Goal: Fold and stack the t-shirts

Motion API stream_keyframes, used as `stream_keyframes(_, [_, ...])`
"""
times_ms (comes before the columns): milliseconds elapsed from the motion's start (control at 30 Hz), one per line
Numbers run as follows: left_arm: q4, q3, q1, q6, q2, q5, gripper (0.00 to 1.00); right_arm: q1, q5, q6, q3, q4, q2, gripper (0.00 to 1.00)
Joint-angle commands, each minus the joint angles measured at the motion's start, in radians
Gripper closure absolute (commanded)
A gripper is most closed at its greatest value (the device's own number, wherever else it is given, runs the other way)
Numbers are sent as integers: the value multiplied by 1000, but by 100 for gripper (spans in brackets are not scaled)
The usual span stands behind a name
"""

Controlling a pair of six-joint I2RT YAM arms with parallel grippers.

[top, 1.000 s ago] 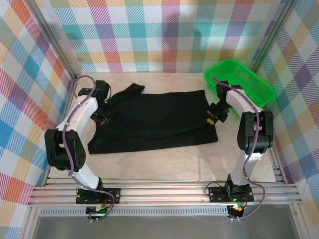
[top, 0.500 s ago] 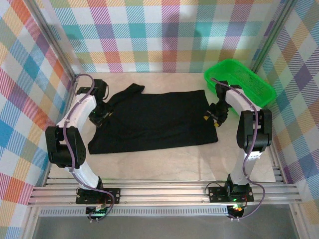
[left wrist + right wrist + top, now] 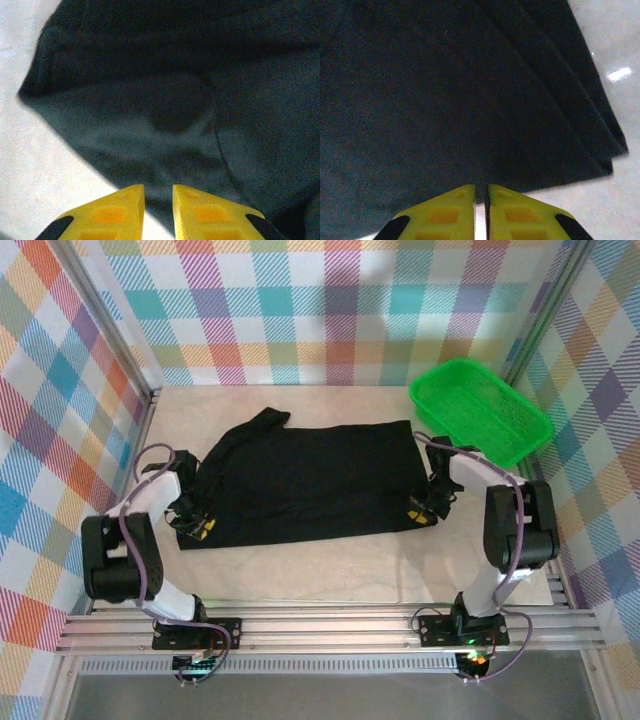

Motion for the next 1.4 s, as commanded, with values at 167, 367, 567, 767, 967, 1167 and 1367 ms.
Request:
stream_keyframes(167, [-9, -37, 103, -36, 54, -176, 78, -3, 108, 81, 54, -94, 118, 88])
stream_keyframes(367, [6, -60, 141, 27, 0, -145, 74, 18, 110, 153, -91, -101, -56, 86])
stream_keyframes(567, [-63, 34, 38, -30, -154, -112, 57, 81, 110, 141, -54, -105, -215, 64])
stream_keyframes(767, [60, 2, -217, -287, -198, 36, 44, 142, -44, 38, 11, 14, -249, 47])
stream_keyframes(967, [229, -24, -312, -395, -81, 97, 37, 173, -264, 10, 21, 187, -245, 39])
stream_keyframes(1167, [238, -9, -326, -398, 5, 102, 46, 176, -275, 27, 28, 184, -251, 39])
stream_keyframes(1367, [180, 18, -342, -398, 32, 69, 65, 176, -261, 31, 16, 165, -267, 40])
